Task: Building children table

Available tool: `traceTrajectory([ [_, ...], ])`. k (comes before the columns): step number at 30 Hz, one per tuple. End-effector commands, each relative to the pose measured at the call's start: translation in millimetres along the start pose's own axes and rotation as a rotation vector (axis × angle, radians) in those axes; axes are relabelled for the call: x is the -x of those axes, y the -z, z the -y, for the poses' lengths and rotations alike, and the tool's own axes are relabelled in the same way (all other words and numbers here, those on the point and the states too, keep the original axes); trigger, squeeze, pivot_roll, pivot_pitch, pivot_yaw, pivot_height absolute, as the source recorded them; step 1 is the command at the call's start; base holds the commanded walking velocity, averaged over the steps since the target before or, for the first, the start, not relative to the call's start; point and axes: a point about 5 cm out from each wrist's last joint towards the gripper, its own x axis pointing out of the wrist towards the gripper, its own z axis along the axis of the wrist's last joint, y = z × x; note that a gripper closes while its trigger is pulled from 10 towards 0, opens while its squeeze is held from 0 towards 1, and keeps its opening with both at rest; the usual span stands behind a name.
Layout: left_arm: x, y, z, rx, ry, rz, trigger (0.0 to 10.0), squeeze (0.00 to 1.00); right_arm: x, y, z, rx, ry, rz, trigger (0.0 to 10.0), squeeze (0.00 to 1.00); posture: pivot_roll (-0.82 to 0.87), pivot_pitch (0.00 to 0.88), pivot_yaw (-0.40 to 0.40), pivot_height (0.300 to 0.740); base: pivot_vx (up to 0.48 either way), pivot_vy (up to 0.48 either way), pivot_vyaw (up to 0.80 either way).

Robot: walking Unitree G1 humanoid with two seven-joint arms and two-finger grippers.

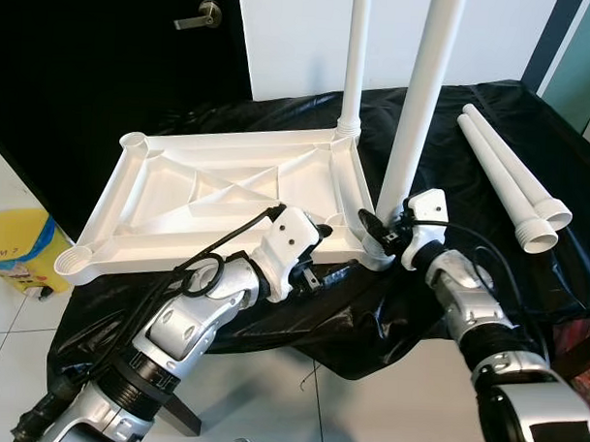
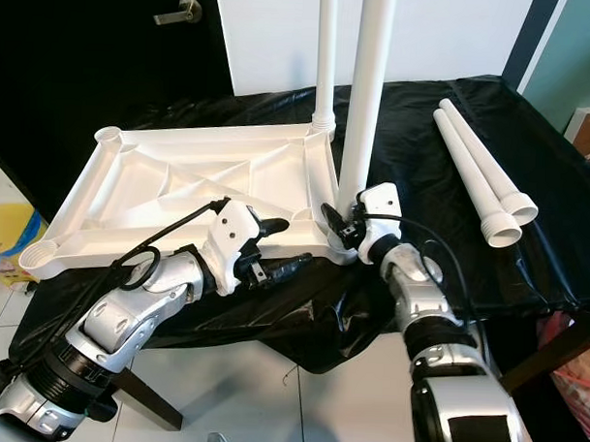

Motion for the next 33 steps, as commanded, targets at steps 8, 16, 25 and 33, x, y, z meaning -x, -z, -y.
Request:
traceTrajectory([
  [8, 2.5, 0.8, -1.4, 0.007, -0.019, -0.008, 10.0, 0.00, 5.3, 20.8, -13.0, -0.075, 0.175, -0.079, 10.0, 0.00, -0.09, 0.000, 0.021, 0.740, 0.000, 0.000, 0.00],
  [16, 2.5, 2.0, 0.5, 0.028, -0.035, -0.002, 10.0, 0.00, 2.9, 20.7, -33.1, -0.094, 0.378, -0.081, 10.0, 0.00, -0.10, 0.000, 0.023, 0.740, 0.000, 0.000, 0.00],
  [25, -2.2, -1.6, -1.2, 0.036, -0.034, 0.012, 10.0, 0.00, -0.2, 23.3, -52.0, -0.171, 0.466, -0.129, 10.0, 0.00, -0.11, 0.012, 0.036, 0.740, 0.000, 0.000, 0.00],
  [33, 0.9, -1.2, -3.5, 0.032, -0.041, 0.007, 10.0, 0.00, 0.7, 14.3, -60.0, -0.161, 0.405, -0.074, 10.0, 0.00, -0.11, 0.004, 0.036, 0.740, 0.000, 0.000, 0.00],
])
